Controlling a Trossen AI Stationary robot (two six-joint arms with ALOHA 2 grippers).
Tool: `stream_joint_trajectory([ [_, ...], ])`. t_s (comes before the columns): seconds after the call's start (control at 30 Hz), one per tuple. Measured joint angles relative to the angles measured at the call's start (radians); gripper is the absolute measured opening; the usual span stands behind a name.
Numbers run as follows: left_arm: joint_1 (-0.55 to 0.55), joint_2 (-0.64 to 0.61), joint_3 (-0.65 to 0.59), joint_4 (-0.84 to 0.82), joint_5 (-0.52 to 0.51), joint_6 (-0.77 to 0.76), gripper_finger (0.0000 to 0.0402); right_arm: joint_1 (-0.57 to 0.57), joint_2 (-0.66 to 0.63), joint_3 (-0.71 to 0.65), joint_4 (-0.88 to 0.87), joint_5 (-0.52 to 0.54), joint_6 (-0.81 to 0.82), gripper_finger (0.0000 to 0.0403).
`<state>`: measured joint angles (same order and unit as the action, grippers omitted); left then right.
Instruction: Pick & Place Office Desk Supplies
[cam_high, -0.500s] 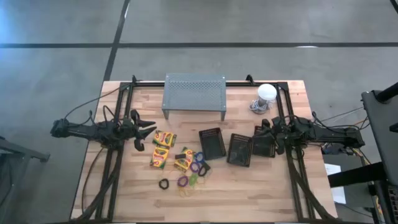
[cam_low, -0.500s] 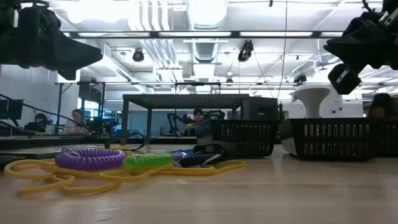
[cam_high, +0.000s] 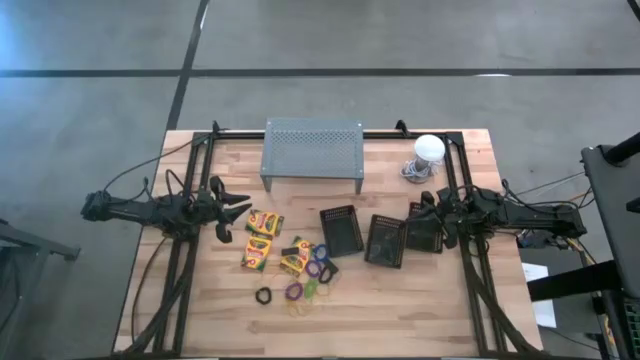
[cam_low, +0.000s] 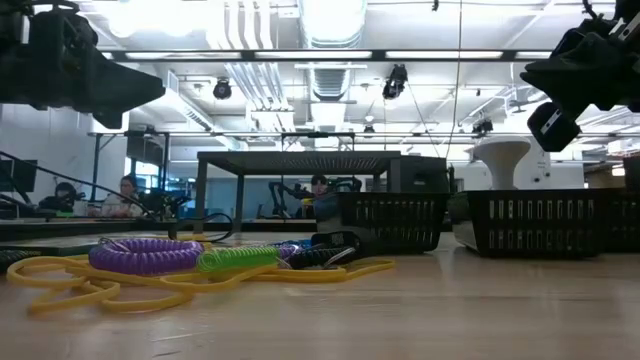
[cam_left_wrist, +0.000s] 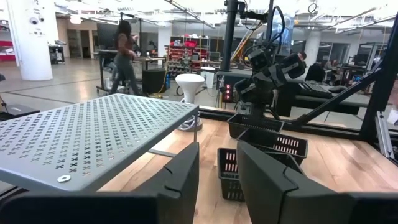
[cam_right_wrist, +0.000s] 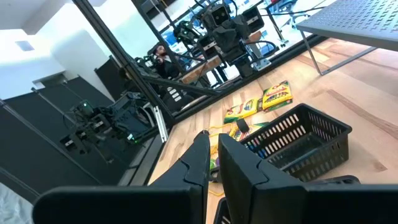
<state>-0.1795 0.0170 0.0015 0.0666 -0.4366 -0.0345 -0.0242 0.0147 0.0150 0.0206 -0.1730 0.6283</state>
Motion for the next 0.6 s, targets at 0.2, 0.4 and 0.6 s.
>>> stream_joint_trajectory([
  [0.2,0.000,0.000,0.000,0.000,0.000,0.000,0.0113,0.000,0.000,0.000,0.000,0.000,0.000,0.0031],
  [0.4,0.000,0.000,0.000,0.000,0.000,0.000,0.0113,0.000,0.000,0.000,0.001,0.004,-0.009,0.0031],
  [0.6,0.000,0.000,0.000,0.000,0.000,0.000,0.0113,0.000,0.001,0.000,0.014,0.098,-0.086,0.0031],
])
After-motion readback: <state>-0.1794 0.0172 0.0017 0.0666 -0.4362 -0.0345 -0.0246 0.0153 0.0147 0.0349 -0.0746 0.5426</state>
